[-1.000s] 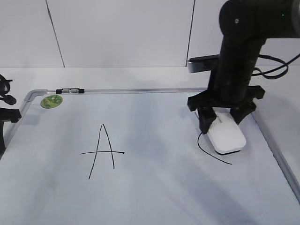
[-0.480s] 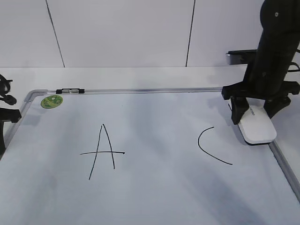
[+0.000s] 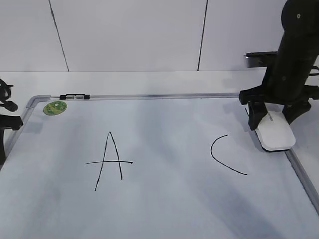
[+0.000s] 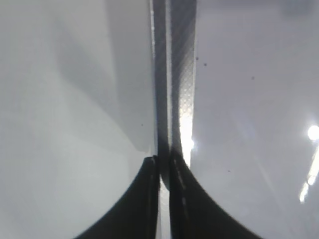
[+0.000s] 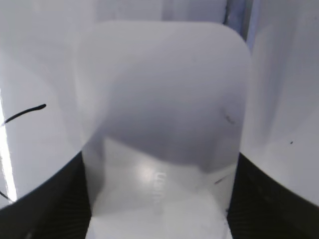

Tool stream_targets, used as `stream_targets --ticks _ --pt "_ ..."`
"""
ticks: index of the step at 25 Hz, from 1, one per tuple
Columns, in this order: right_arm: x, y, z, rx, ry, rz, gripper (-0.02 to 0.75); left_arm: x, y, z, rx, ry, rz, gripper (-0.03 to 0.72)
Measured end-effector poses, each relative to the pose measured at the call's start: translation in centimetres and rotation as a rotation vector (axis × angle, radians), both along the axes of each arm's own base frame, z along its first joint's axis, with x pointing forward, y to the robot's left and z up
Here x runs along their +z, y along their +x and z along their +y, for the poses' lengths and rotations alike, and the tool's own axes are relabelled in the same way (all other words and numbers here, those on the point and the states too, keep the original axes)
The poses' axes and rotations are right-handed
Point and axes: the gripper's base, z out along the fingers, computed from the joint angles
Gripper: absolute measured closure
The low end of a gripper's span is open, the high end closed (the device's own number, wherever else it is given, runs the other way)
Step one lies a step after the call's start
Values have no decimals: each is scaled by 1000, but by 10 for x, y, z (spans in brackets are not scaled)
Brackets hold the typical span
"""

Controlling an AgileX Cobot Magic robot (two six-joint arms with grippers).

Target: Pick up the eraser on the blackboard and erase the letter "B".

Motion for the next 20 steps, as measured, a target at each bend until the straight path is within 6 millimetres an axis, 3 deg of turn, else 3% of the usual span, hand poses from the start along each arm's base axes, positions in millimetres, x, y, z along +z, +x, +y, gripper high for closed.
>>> stream_targets --ticks 12,20 --pt "-2 2 -3 13 -31 -8 188 0 0 0 0 0 0 676" --pt "-22 7 0 4 -16 24 188 0 0 0 0 0 0 676"
